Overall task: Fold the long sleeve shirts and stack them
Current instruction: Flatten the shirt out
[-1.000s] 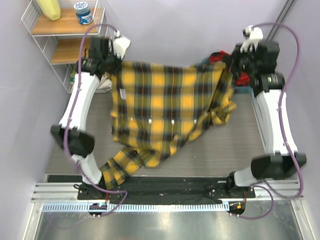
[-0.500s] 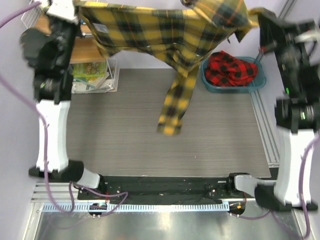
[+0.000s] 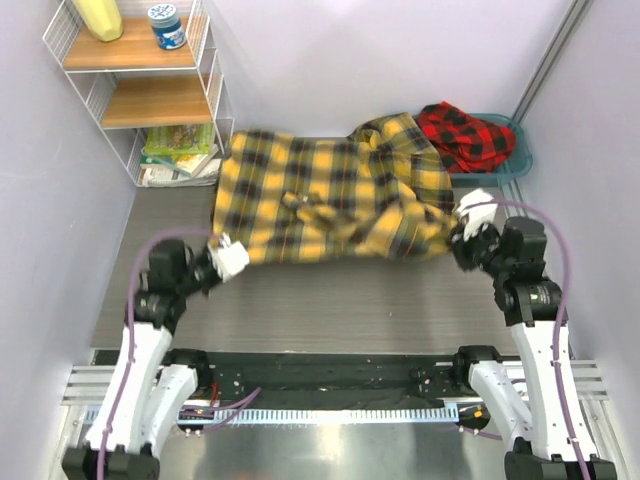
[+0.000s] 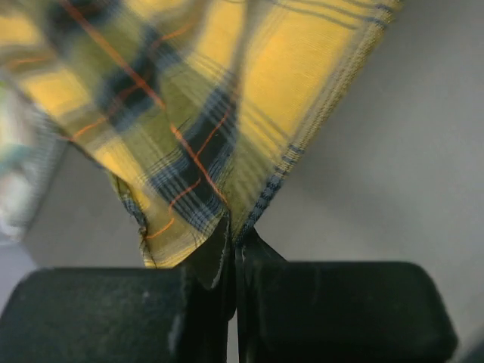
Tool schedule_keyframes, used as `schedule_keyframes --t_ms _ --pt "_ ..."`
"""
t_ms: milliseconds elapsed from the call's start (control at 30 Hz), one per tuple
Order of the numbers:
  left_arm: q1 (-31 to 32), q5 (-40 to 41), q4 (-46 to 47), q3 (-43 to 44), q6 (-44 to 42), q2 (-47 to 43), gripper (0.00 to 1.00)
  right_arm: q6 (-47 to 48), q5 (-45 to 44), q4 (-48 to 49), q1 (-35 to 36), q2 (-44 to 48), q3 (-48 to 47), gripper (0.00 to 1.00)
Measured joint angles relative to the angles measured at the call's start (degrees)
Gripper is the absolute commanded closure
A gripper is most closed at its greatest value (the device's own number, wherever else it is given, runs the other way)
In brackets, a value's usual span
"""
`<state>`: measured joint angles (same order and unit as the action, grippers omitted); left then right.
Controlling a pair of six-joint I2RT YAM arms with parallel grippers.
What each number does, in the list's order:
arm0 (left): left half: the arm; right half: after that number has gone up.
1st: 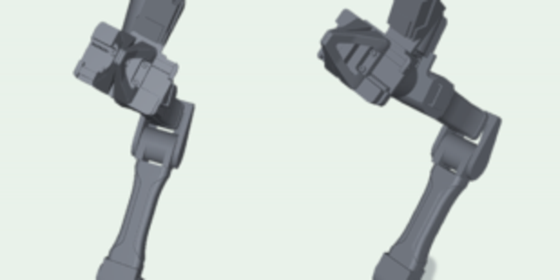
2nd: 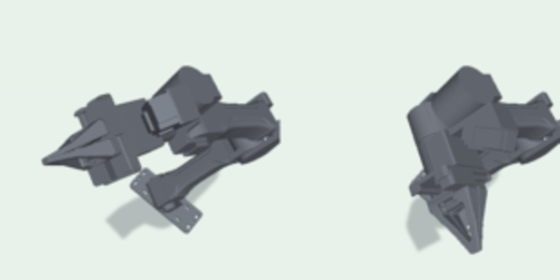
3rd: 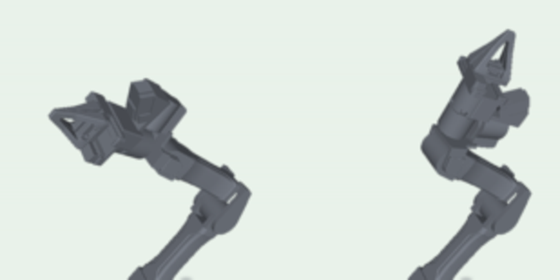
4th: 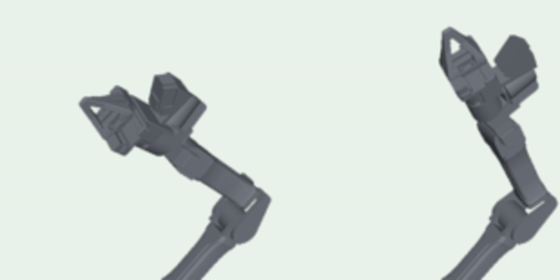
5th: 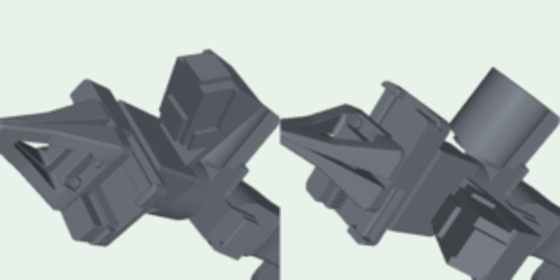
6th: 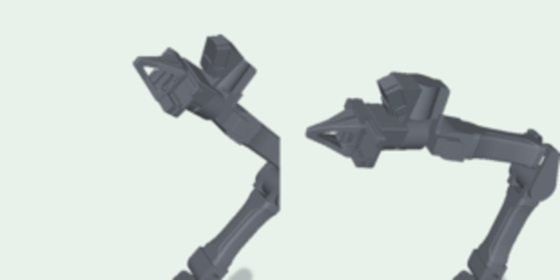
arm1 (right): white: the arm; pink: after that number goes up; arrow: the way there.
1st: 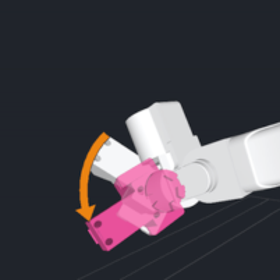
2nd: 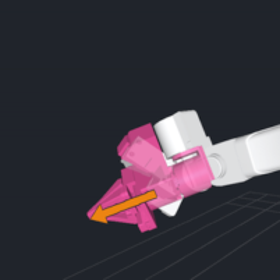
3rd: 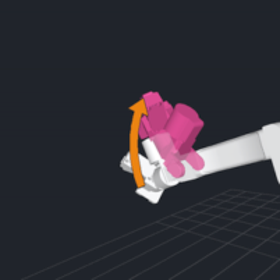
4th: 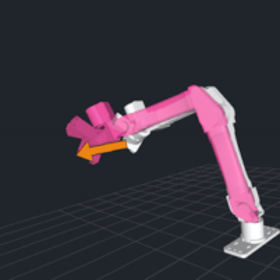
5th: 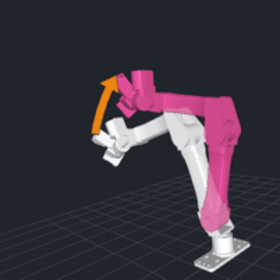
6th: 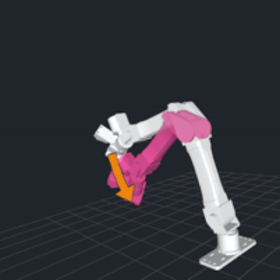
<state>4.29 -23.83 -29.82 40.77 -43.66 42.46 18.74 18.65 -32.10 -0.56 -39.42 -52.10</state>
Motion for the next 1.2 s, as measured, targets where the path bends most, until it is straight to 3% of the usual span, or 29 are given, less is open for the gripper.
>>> schedule_keyframes --t_ms 33,67,100,167,267,400,467,533,633,667,800,967,1033,1067,1200 --pt "-0.07 -0.20 -4.11 -3.54 -2.86 -3.21 0.76 2.67 0.55 -3.91 -0.02 0.42 1.97 0.45" --pt "-0.17 -0.15 -9.27 -6.51 -6.16 -7.45 0.60 6.95 0.85 -9.27 -0.09 1.14 3.48 0.22" --pt "-0.33 -0.31 -15.08 -8.13 -9.90 -12.07 0.44 11.41 1.14 -14.58 -0.33 2.40 4.24 0.15" --pt "-0.55 -1.01 -23.23 -8.37 -16.09 -19.19 0.38 18.05 1.55 -22.29 -0.52 5.51 3.72 0.01" --pt "-0.63 -2.08 -33.33 -5.46 -21.57 -27.67 0.21 25.86 2.10 -31.01 -0.59 8.57 -0.66 0.00" --pt "-0.66 -1.18 -37.16 -3.48 -22.75 -25.53 0.20 29.35 3.37 -34.91 -0.59 5.90 -7.06 0.02" --pt "-0.68 -0.24 -36.52 -3.17 -20.98 -19.98 0.24 28.35 4.17 -34.88 -0.59 1.42 -7.58 0.13" --pt "-0.68 0.39 -34.64 -1.29 -17.51 -10.01 0.33 26.49 4.55 -34.36 -0.57 -5.97 -7.34 0.25" --pt "-0.68 0.72 -32.11 5.31 -11.76 6.56 0.38 22.62 4.57 -31.19 -0.59 -18.75 -7.32 0.32" --pt "-0.68 0.70 -31.08 8.35 -10.14 12.96 0.43 21.16 4.44 -29.77 -0.59 -23.47 -7.41 0.39" --pt "0.68 2.36 -24.79 14.97 -4.72 29.88 0.48 17.90 2.01 -24.33 -0.55 -35.69 -7.43 0.48" --pt "6.29 8.22 -19.21 13.55 -1.18 38.97 0.57 16.02 -1.73 -19.17 -0.44 -42.91 -7.48 0.67" --pt "8.00 11.06 -17.46 11.93 -0.44 41.13 0.64 15.69 -3.41 -16.70 -0.15 -45.29 -6.95 0.76" --pt "8.57 12.31 -16.79 11.10 -0.20 42.10 0.70 15.63 -4.22 -15.50 0.00 -46.14 -6.29 0.77" --pt "8.81 17.88 -14.21 6.62 -0.61 43.63 0.77 16.31 -7.56 -11.67 0.90 -47.23 -0.33 0.81"
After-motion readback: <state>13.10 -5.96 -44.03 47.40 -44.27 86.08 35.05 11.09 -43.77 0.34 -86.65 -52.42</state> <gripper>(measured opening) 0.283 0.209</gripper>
